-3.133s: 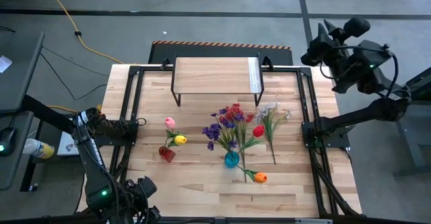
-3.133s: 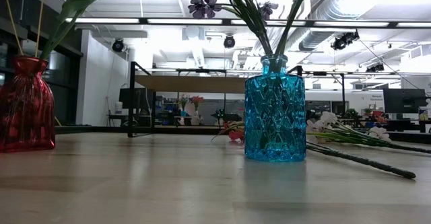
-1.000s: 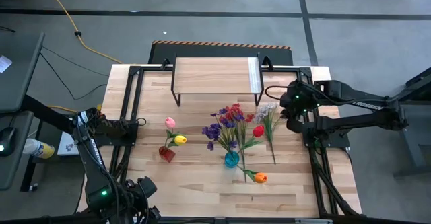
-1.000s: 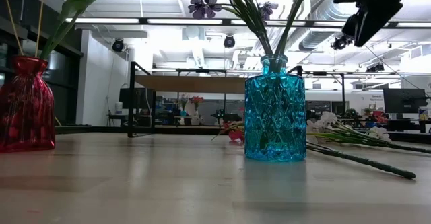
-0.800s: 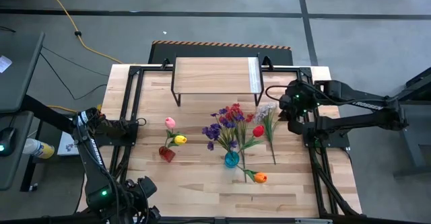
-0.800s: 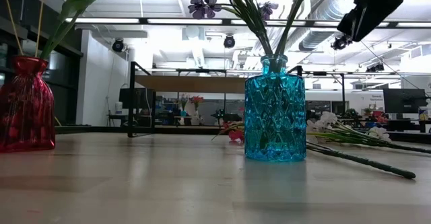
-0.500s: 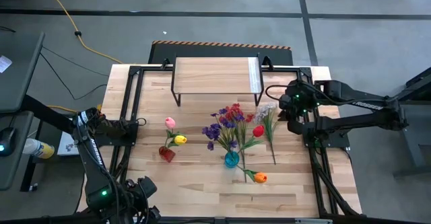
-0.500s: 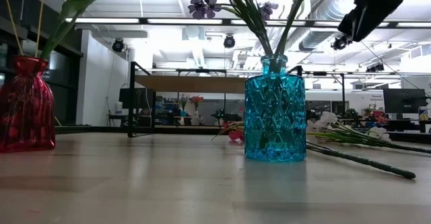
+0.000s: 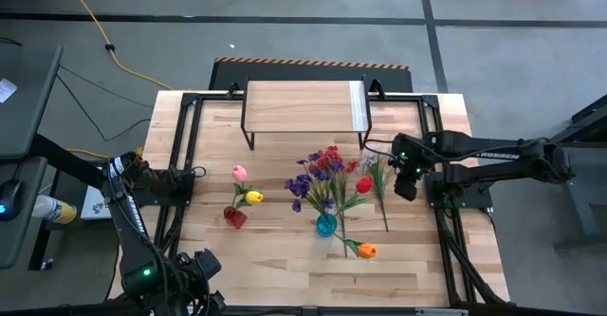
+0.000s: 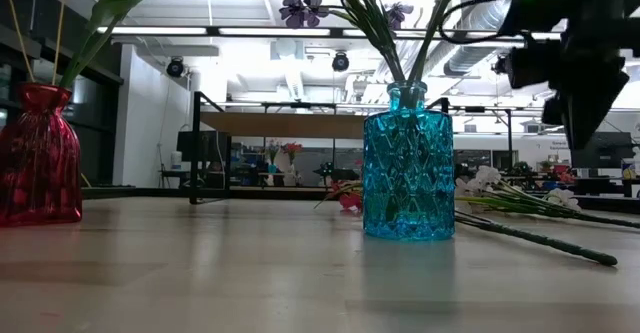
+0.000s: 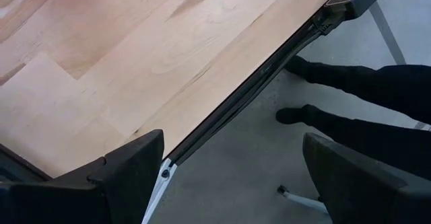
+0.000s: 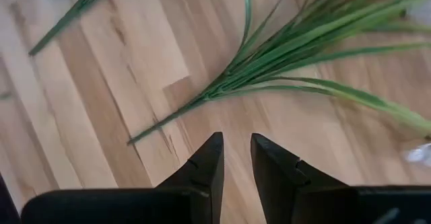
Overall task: Pick and place flowers into a vace then onto a shelf
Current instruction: Put the white flowers into the blue vase
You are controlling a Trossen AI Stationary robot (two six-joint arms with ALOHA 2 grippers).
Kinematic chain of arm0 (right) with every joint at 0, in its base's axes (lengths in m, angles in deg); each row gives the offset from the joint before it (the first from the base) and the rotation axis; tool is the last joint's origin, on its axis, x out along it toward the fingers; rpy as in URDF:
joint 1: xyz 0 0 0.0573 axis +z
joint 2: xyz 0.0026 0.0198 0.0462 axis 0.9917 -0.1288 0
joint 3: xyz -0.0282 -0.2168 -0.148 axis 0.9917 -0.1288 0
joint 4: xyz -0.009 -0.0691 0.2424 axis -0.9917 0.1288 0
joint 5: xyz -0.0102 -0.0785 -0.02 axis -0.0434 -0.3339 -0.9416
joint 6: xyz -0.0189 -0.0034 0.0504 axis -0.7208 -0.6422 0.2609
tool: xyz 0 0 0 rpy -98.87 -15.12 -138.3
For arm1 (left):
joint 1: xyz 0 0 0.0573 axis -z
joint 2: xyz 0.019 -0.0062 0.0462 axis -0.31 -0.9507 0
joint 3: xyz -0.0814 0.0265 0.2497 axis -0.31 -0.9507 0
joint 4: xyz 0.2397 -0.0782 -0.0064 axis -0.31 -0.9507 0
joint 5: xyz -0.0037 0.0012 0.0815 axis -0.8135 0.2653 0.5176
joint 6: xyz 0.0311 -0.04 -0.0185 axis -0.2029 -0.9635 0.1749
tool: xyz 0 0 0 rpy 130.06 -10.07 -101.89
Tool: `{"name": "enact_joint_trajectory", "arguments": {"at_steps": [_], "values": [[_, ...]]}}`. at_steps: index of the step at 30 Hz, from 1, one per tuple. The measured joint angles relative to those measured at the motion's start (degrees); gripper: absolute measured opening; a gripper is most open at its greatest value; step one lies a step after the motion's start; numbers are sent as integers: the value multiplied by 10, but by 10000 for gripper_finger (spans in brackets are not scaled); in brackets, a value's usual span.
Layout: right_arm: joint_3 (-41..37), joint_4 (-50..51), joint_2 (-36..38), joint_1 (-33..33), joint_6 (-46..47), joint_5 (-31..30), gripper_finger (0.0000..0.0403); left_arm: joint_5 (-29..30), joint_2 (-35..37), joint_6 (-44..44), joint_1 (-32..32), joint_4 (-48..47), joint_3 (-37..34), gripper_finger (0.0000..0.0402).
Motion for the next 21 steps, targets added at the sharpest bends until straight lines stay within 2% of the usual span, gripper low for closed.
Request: {"name": "enact_joint_trajectory", "arguments": {"at_steps": [8,17,21], "values": [[-13,-46,0,0,110,-5,67,0,0,0,0,5,0,385],[-13,-75,0,0,227,-78,67,-3,0,7,0,17,0,385],[-13,-75,0,0,255,-81,67,-2,0,15,0,16,0,385]]}}
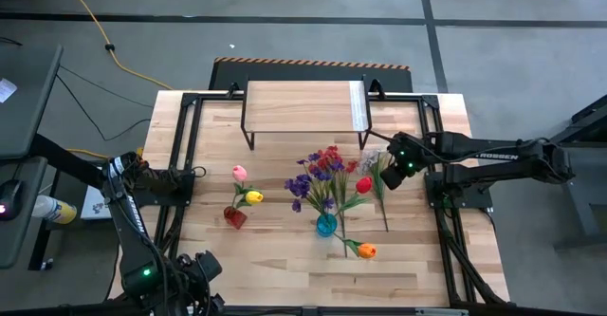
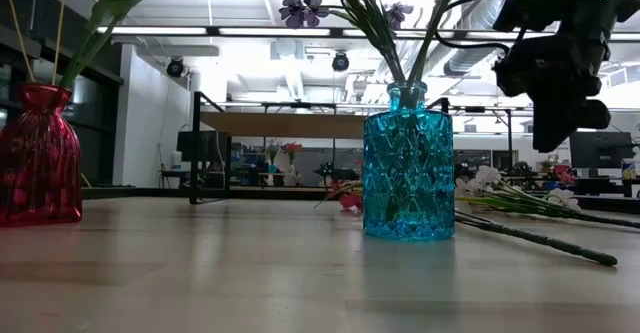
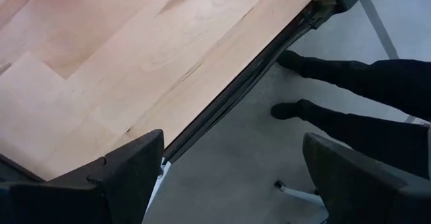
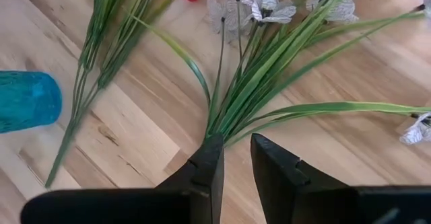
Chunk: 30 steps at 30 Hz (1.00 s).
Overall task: Pick and place flowers into a vace then onto a shelf
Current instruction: Put the white flowers into the blue vase
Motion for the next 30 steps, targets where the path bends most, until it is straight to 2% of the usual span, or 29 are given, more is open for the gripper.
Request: {"name": "enact_joint_trajectory", "arguments": {"at_steps": [24,27,30], "values": [[0,-11,0,0,27,18,68,-4,0,0,0,0,0,385],[0,-9,0,2,28,19,77,-5,0,0,0,0,0,385],[0,-8,-6,14,37,14,103,-5,0,0,0,0,0,386]]}}
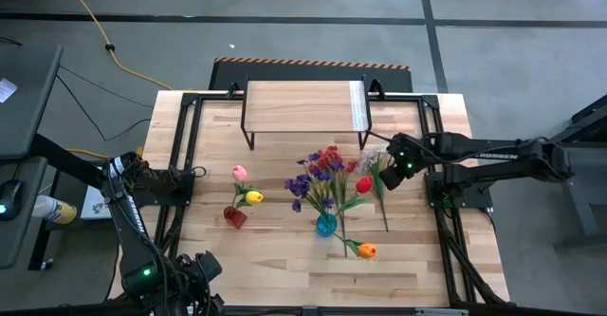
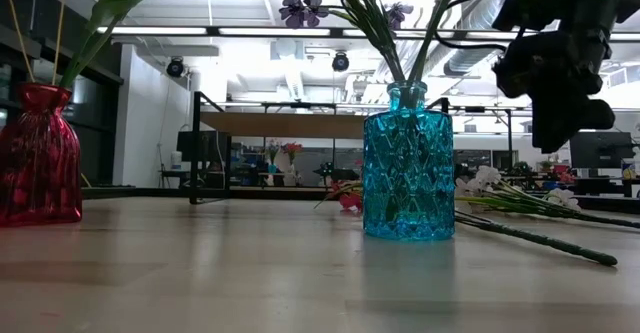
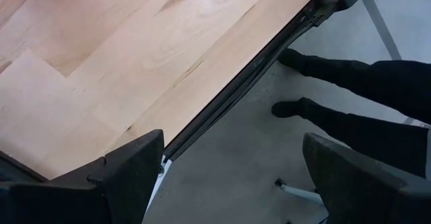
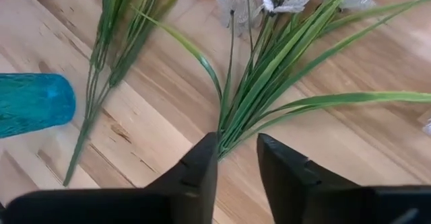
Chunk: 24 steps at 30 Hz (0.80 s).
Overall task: Pick and place flowers into a vace then onto a shelf
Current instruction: Put the white flowers into the blue vase
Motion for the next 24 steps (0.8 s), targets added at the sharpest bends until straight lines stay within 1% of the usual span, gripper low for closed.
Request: {"name": "enact_joint_trajectory", "arguments": {"at_steps": [6,11,14,19,24], "values": [[0,-2,-26,33,55,-47,168,-1,0,0,0,0,0,385],[0,-5,-50,59,110,-90,202,-3,0,0,0,0,0,385],[0,-5,-66,77,145,-109,214,-15,0,0,0,0,0,385],[0,-19,-95,108,198,-134,224,-17,0,0,0,0,0,385],[0,-78,-131,126,236,-162,221,-17,0,0,0,0,0,385]]}}
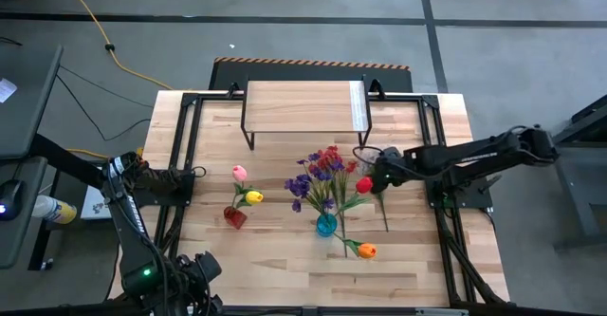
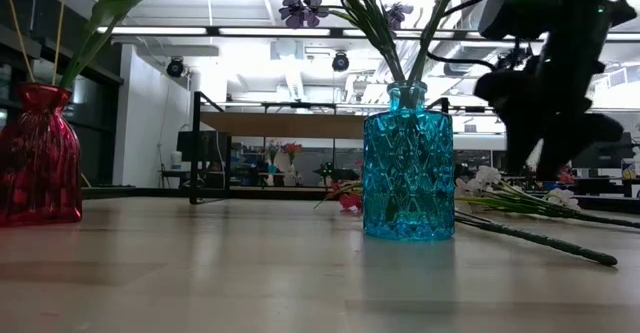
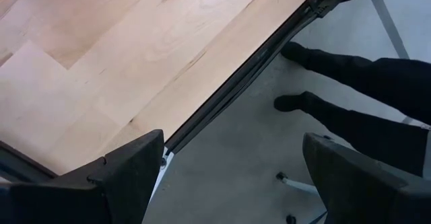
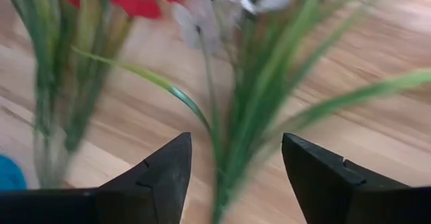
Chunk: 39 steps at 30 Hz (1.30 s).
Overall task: Pick and place flowers into a vace then onto a shelf
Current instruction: Put the white flowers into the blue vase
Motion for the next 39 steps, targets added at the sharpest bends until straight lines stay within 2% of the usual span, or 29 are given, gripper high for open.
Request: {"name": "enact_joint_trajectory", "arguments": {"at_steps": [4,11,20,26,39], "values": [[0,-36,-36,1,10,-16,213,0,0,0,0,0,0,385],[0,-28,-107,-2,30,-12,205,-28,0,0,0,1,0,385],[3,-33,-169,1,41,-11,203,-30,0,10,0,0,0,385],[2,-28,-152,-5,48,-5,162,-29,0,19,0,0,0,385],[0,50,-122,-17,52,33,33,-28,0,29,0,-5,0,385]]}}
